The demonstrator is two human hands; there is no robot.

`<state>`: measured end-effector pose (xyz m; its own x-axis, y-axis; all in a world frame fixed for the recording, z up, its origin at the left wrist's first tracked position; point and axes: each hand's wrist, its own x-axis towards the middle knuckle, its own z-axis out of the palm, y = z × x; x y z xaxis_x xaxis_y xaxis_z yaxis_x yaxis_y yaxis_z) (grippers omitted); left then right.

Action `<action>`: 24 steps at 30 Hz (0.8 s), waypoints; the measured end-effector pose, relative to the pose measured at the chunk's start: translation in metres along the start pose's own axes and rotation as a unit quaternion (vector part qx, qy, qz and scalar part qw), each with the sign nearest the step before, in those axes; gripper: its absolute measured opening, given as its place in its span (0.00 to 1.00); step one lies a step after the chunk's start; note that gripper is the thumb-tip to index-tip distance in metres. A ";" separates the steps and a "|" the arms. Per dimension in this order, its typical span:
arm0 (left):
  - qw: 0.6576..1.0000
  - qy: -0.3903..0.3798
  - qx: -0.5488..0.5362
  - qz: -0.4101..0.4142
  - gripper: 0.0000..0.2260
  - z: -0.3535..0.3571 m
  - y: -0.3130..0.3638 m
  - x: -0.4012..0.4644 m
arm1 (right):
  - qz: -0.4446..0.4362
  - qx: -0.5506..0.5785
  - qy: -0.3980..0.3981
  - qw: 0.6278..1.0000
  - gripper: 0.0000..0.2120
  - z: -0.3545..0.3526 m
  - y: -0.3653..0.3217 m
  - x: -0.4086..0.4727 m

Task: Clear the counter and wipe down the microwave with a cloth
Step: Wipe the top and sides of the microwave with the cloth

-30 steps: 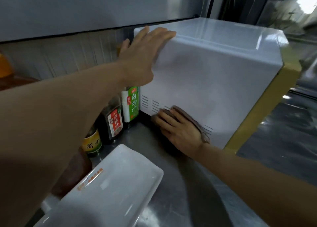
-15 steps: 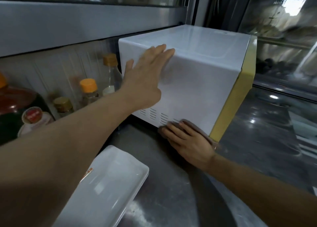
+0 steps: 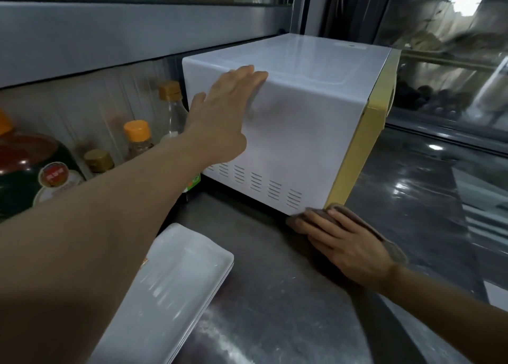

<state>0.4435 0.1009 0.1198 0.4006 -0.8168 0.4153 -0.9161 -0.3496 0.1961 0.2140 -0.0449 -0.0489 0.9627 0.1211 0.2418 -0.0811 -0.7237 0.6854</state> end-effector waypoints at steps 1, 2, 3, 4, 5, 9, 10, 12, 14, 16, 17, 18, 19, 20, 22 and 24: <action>1.000 0.002 -0.002 -0.001 0.44 0.001 0.000 0.000 | -0.008 -0.008 -0.008 1.000 0.24 -0.001 0.003 -0.006; 1.000 0.003 -0.005 -0.002 0.44 0.002 0.001 0.000 | -0.014 -0.013 -0.014 1.000 0.25 -0.002 0.005 -0.009; 1.000 0.005 -0.010 -0.004 0.44 0.003 0.002 0.000 | -0.016 -0.013 -0.020 1.000 0.26 -0.003 0.007 -0.005; 1.000 0.007 -0.016 -0.008 0.44 0.004 0.003 0.000 | -0.018 -0.015 -0.022 0.999 0.25 -0.004 0.007 0.003; 1.000 0.010 -0.022 -0.012 0.44 0.005 0.004 -0.001 | -0.020 -0.018 -0.018 0.999 0.24 -0.006 0.008 0.015; 0.999 0.028 -0.037 -0.025 0.43 0.008 0.010 -0.002 | -0.002 -0.007 -0.021 1.000 0.29 -0.012 0.003 0.055; 0.998 0.030 -0.039 -0.027 0.43 0.008 0.011 -0.002 | 0.000 0.000 -0.030 1.000 0.30 -0.012 0.001 0.059; 0.998 0.032 -0.042 -0.031 0.43 0.006 0.012 -0.003 | -0.009 -0.001 -0.051 0.999 0.30 -0.009 -0.001 0.058; 0.998 0.026 -0.045 -0.029 0.42 0.003 0.012 -0.003 | -0.019 -0.026 -0.051 0.998 0.30 -0.014 0.009 0.046; 0.998 0.021 -0.043 -0.029 0.42 0.000 0.011 -0.001 | 0.016 -0.026 0.001 1.000 0.29 -0.024 0.025 0.028; 0.999 0.019 -0.041 -0.030 0.42 -0.002 0.011 -0.001 | 0.044 -0.021 0.038 0.998 0.28 -0.030 0.035 0.020; 0.999 0.015 -0.038 -0.032 0.42 -0.002 0.011 -0.001 | 0.071 -0.020 0.073 0.995 0.29 -0.036 0.047 0.016; 0.999 0.011 -0.034 -0.035 0.42 -0.003 0.012 -0.001 | 0.100 -0.025 0.101 0.990 0.30 -0.043 0.060 0.014; 0.999 0.006 -0.031 -0.040 0.41 -0.003 0.013 -0.001 | 0.130 -0.034 0.125 0.983 0.30 -0.051 0.072 0.017; 0.998 -0.005 -0.026 -0.054 0.41 -0.004 0.018 -0.001 | 0.187 -0.037 0.167 0.967 0.27 -0.066 0.087 0.029; 0.998 -0.004 -0.018 -0.060 0.40 -0.004 0.024 -0.001 | 0.240 -0.005 0.183 0.954 0.27 -0.072 0.086 0.039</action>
<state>0.4206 0.0953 0.1275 0.5071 -0.7741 0.3789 -0.8603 -0.4284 0.2762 0.2256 -0.0533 0.0688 0.6606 0.0080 0.7507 -0.4937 -0.7486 0.4425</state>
